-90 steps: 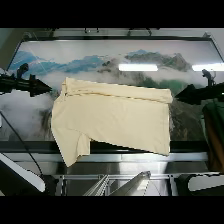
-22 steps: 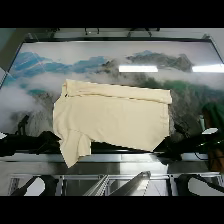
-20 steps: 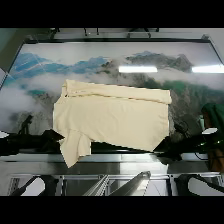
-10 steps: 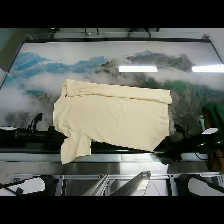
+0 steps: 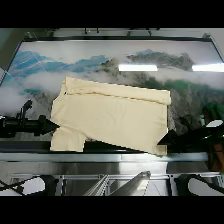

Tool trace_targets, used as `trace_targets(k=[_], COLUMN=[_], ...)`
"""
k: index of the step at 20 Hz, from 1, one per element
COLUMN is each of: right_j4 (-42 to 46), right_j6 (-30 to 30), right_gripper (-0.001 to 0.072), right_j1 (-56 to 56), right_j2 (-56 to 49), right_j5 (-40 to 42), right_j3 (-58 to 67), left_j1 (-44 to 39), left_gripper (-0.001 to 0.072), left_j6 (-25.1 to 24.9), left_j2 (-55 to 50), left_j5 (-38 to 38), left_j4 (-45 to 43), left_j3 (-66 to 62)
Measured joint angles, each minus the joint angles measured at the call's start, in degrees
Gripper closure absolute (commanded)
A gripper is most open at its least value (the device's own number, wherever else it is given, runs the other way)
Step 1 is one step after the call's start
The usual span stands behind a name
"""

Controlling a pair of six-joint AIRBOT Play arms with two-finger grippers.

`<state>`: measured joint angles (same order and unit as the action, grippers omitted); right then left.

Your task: Fold the shirts.

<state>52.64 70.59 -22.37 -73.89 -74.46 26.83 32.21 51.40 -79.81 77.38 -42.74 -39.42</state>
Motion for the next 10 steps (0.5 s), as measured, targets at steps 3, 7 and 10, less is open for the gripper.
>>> trace_targets(k=[3,7,10], right_j4=[1.95,-3.56,-9.51], right_j6=[2.08,-0.76,-5.29], right_gripper=[0.0246,0.0538,0.0692], right_j1=[0.17,0.98,1.27], right_j2=[-0.04,-0.20,-0.61], right_j5=[-0.31,0.85,5.77], right_j3=[0.74,-3.41,-5.86], left_j1=[0.70,2.38,3.04], left_gripper=[0.0687,0.0688,0.0688], left_j6=[-0.48,-0.79,-0.90], left_j2=[0.13,0.20,0.20], left_j5=[0.26,1.42,2.10], left_j4=[0.11,0.20,0.46], left_j3=[1.33,2.01,2.16])
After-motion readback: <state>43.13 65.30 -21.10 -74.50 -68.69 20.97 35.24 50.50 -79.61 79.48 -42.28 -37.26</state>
